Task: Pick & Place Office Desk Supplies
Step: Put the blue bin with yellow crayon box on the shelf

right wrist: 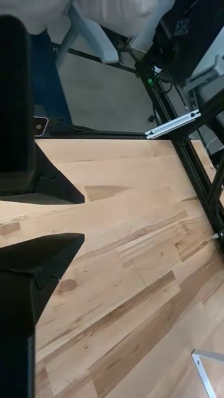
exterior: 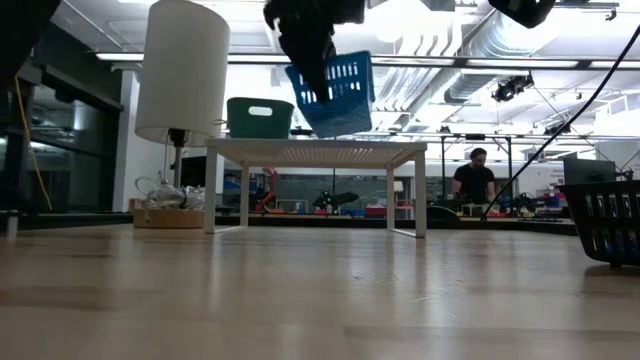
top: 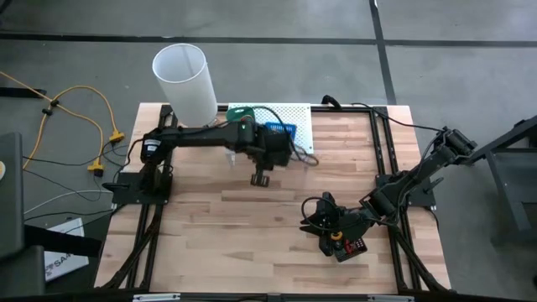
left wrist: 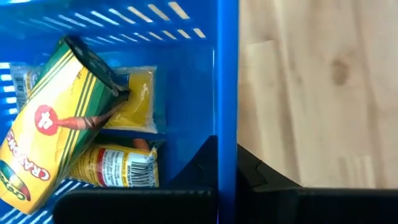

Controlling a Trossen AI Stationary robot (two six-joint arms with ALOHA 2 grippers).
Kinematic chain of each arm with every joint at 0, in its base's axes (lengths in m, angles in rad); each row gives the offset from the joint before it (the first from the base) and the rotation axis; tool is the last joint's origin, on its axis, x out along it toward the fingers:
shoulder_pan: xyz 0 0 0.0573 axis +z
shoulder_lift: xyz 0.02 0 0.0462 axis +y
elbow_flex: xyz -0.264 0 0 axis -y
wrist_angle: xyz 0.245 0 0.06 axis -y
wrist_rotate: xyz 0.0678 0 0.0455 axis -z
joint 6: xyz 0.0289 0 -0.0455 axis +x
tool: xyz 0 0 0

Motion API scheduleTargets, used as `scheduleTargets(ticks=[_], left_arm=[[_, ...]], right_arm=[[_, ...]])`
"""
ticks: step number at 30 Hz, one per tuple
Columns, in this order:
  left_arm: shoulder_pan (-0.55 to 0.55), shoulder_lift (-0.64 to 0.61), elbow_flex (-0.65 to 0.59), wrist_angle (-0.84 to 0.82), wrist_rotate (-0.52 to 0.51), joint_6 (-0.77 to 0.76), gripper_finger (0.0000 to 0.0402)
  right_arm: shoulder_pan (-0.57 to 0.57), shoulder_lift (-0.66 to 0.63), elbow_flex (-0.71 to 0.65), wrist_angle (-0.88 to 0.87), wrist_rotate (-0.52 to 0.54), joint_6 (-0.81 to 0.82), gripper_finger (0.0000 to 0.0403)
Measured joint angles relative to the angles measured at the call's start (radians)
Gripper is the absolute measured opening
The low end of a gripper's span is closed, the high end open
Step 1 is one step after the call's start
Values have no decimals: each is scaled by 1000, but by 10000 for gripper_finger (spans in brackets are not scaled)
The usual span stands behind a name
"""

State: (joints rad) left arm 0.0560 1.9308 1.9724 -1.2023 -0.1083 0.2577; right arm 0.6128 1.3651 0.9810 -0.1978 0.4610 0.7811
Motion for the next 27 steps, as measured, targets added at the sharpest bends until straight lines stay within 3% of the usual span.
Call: scheduleTargets(ticks=[9,27], left_arm=[[117,0,0,40,-3,22,0],[140,51,0,37,-51,35,0]], right_arm=[[0,0,0,0,0,0,73],[0,0,0,7,0,0,73]])
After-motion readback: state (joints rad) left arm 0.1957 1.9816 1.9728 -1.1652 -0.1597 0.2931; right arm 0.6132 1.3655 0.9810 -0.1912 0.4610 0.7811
